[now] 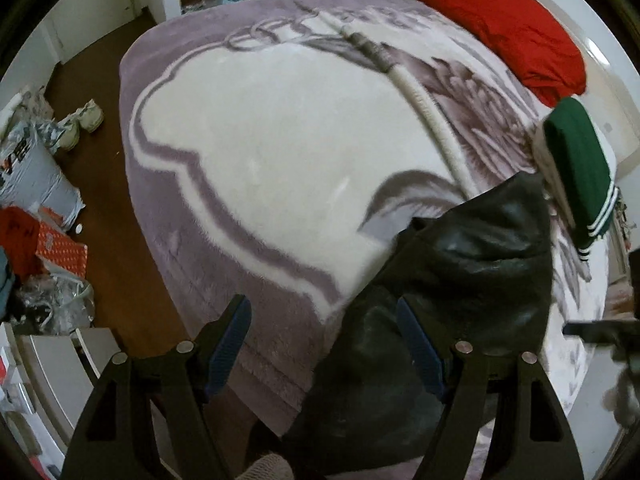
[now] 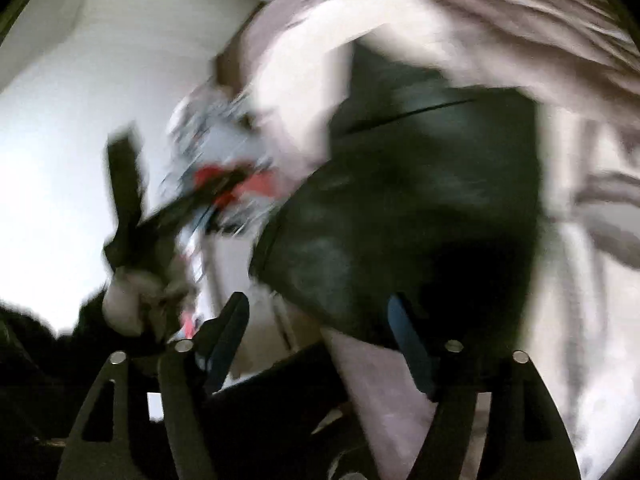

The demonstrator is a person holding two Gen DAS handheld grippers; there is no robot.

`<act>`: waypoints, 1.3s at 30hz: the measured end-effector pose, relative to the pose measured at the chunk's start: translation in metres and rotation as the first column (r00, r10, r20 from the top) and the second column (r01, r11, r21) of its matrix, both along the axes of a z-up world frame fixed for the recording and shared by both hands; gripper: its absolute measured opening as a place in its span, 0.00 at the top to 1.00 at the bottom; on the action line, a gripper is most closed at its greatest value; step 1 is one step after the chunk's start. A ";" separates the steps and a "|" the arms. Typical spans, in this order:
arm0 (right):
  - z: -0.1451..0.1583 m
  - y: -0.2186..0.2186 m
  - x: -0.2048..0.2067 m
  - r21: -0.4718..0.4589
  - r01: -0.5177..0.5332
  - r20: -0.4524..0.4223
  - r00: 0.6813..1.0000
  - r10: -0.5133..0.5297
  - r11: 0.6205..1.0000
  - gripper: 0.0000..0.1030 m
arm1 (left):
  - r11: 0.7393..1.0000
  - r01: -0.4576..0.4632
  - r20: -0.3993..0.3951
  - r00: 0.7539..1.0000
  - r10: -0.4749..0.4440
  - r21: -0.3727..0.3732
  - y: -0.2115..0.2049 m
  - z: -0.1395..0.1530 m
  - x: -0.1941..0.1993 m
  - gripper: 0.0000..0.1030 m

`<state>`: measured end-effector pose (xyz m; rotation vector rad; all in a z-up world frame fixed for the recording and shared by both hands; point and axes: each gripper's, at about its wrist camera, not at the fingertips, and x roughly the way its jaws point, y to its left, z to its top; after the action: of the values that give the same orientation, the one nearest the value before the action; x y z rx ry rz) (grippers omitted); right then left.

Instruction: Fold large clothes

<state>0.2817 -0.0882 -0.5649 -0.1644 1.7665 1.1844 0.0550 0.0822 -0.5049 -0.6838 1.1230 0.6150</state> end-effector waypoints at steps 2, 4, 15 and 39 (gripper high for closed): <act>-0.039 -0.015 0.035 -0.071 0.072 -0.005 0.997 -0.073 0.995 0.23 | 0.999 -0.031 -0.035 0.999 0.031 0.012 0.003 -0.010 -0.005 0.28; -0.080 -0.013 0.054 -0.107 0.083 -0.072 0.993 -0.091 0.991 0.22 | 0.998 -0.055 -0.069 0.996 0.057 0.026 0.005 -0.018 -0.011 0.28; -0.141 0.022 0.040 0.042 0.074 -0.292 0.955 -0.059 0.996 0.13 | 0.991 -0.108 -0.163 0.979 0.119 0.079 0.021 -0.036 -0.031 0.28; 0.001 -0.166 0.035 -0.139 0.633 0.036 0.772 -0.635 0.762 0.26 | 0.995 0.088 -0.083 0.993 -0.084 0.044 -0.069 -0.046 0.105 0.28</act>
<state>0.3167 -0.2544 -0.5638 0.3471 1.7129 0.5584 0.1599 0.0137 -0.5505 -0.5704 1.2031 0.5984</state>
